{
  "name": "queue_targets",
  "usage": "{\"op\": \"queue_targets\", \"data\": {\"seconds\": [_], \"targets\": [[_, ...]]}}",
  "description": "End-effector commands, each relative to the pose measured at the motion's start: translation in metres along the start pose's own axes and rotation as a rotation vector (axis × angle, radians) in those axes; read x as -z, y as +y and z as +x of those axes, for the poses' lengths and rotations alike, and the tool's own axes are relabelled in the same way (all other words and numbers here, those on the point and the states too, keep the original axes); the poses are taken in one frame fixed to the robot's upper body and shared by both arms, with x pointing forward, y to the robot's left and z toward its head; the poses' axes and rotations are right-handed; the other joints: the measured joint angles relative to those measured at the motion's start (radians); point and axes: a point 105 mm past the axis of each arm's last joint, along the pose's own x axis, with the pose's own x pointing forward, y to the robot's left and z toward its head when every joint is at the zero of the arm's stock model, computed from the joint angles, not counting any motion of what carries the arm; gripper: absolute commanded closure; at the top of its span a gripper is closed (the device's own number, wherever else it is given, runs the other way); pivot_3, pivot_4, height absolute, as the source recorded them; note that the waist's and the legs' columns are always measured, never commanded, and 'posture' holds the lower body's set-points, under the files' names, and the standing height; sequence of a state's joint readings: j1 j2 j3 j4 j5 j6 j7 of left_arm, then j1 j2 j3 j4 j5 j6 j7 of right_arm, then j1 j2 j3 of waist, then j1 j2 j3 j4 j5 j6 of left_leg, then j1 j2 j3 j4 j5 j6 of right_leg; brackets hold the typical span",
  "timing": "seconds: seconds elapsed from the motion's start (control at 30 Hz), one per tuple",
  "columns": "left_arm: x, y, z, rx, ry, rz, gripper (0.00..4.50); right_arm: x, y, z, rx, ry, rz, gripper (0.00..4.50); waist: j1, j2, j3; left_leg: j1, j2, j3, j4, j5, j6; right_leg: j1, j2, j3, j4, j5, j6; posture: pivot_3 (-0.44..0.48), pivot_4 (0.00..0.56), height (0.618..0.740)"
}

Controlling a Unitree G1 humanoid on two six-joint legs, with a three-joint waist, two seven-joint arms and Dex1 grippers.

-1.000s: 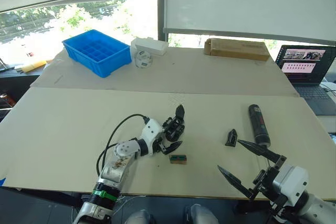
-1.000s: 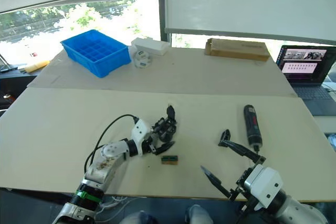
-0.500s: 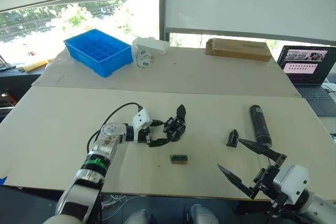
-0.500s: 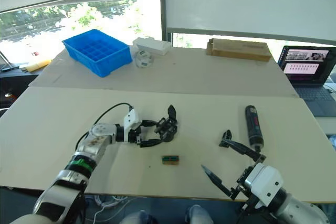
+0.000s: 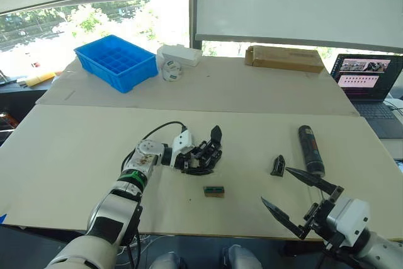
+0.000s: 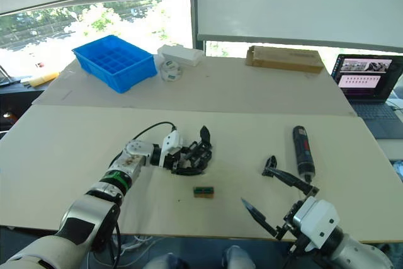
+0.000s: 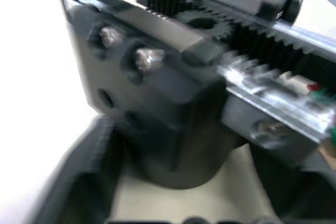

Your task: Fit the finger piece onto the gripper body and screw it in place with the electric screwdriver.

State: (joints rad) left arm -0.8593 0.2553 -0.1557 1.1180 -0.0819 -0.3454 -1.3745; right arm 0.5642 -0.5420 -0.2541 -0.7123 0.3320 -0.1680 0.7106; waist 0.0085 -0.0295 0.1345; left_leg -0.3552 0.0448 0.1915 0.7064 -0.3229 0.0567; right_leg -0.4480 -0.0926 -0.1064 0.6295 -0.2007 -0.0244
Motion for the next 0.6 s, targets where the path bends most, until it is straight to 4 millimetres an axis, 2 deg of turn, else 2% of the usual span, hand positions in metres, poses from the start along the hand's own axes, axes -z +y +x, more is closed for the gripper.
{"op": "queue_targets", "data": {"seconds": [0.03, 0.1, 0.33, 0.47, 0.6], "targets": [[0.000, 0.003, -0.008, -0.027, -0.004, 0.042, 2.18, -0.013, -0.002, 0.001, 0.011, -0.031, -0.044, 0.00, -0.001, 0.000, 0.000, 0.000, 0.000, 0.000, 0.000, 0.000, 0.000, 0.000, 0.000, 0.000, 0.000, 0.000, 0.000, 0.000, 0.150, 0.740], [0.000, 0.003, -0.009, -0.041, -0.006, 0.062, 2.18, -0.012, -0.002, 0.001, 0.009, -0.032, -0.044, 0.00, -0.003, 0.000, 0.000, 0.000, 0.000, 0.000, 0.001, 0.000, 0.000, 0.000, 0.000, 0.000, 0.000, 0.000, 0.000, 0.000, 0.150, 0.740], [-0.023, 0.003, -0.001, -0.185, -0.148, 0.051, 2.18, -0.011, -0.003, 0.001, -0.001, -0.028, -0.045, 0.00, -0.005, 0.000, 0.000, 0.000, 0.000, 0.000, 0.001, 0.000, 0.000, 0.000, 0.000, 0.004, 0.000, 0.000, 0.000, 0.000, 0.150, 0.740], [-0.035, -0.018, 0.008, -0.250, -0.181, 0.008, 2.18, -0.010, -0.003, 0.001, -0.006, -0.025, -0.042, 0.00, -0.001, 0.001, 0.000, -0.001, 0.000, 0.000, 0.002, -0.001, 0.001, 0.000, -0.001, 0.005, 0.000, -0.001, 0.002, 0.000, 0.150, 0.740], [-0.032, -0.023, 0.012, -0.345, -0.142, -0.038, 2.18, -0.010, -0.002, 0.002, -0.015, -0.026, -0.038, 0.00, 0.006, 0.001, 0.000, -0.002, 0.000, 0.000, 0.005, -0.001, 0.002, 0.000, -0.001, 0.005, 0.000, -0.001, 0.004, 0.000, 0.150, 0.740]]}}
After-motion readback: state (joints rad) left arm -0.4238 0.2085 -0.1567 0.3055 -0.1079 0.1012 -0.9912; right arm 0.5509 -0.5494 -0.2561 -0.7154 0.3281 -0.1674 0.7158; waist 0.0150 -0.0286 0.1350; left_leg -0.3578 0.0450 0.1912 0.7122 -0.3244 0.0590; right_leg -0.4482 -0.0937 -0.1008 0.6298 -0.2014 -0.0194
